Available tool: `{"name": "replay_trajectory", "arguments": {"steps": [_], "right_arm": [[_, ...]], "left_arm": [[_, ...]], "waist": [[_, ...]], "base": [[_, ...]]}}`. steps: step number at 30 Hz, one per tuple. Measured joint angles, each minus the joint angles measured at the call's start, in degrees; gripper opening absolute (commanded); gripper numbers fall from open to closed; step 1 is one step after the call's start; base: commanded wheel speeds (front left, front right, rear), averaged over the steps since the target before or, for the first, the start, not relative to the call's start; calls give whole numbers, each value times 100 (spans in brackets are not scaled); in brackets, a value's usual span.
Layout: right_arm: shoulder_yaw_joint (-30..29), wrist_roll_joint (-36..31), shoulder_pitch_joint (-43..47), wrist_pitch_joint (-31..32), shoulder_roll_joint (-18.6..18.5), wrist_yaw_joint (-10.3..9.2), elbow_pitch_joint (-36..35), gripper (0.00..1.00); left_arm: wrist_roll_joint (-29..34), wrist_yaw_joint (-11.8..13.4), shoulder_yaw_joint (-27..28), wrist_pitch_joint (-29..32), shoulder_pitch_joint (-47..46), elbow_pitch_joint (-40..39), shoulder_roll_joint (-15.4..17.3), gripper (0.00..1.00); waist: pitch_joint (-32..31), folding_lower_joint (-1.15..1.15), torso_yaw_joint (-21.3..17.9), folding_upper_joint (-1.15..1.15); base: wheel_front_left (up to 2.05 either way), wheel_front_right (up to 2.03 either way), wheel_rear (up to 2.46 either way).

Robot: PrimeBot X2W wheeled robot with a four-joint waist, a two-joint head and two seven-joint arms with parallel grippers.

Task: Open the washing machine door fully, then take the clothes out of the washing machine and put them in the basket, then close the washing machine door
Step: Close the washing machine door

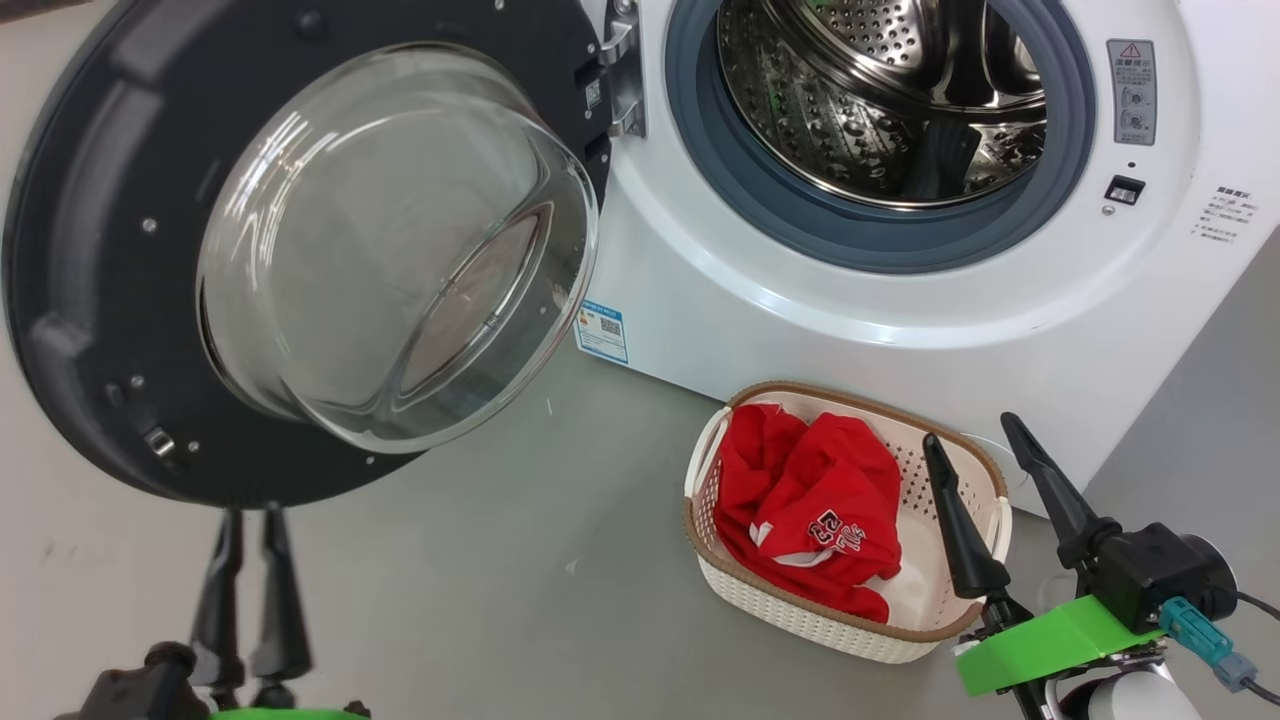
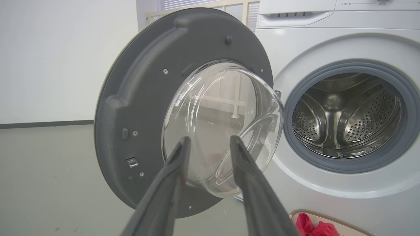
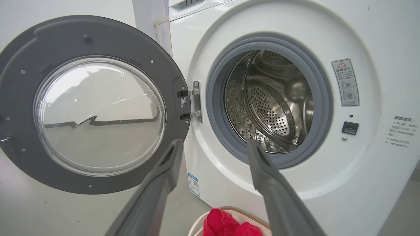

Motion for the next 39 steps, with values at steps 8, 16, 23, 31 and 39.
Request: {"name": "replay_trajectory", "arguments": {"steps": [8,16,23,31,39], "right_arm": [[-12,15,18,0,0,0,23,100],[4,14,66,52,0,0,38,100],[77,13,71,98,-1,0,44,100],[138,-22,71,158,-2,0,68,100],[190,-38,73,238,-2,0,58,100]], "left_arm": [[108,60,212,-142,-157,-252,146,0],[56,-13,641,-153,-1214,-260,436,0],[-24,-172,1259,-194,-2195,193,597,0],[-302,-661,2283,-199,-3442,1477,733,0],[-1321,-982,3284,-121,-4557,3797,761,0]], "waist": [[-31,0,-26,0],[-43,0,-74,0],[-64,0,-187,0],[-71,0,-412,0],[-78,0,-648,0]], "base": [[0,0,0],[0,0,0],[0,0,0],[0,0,0],[0,0,0]]}}
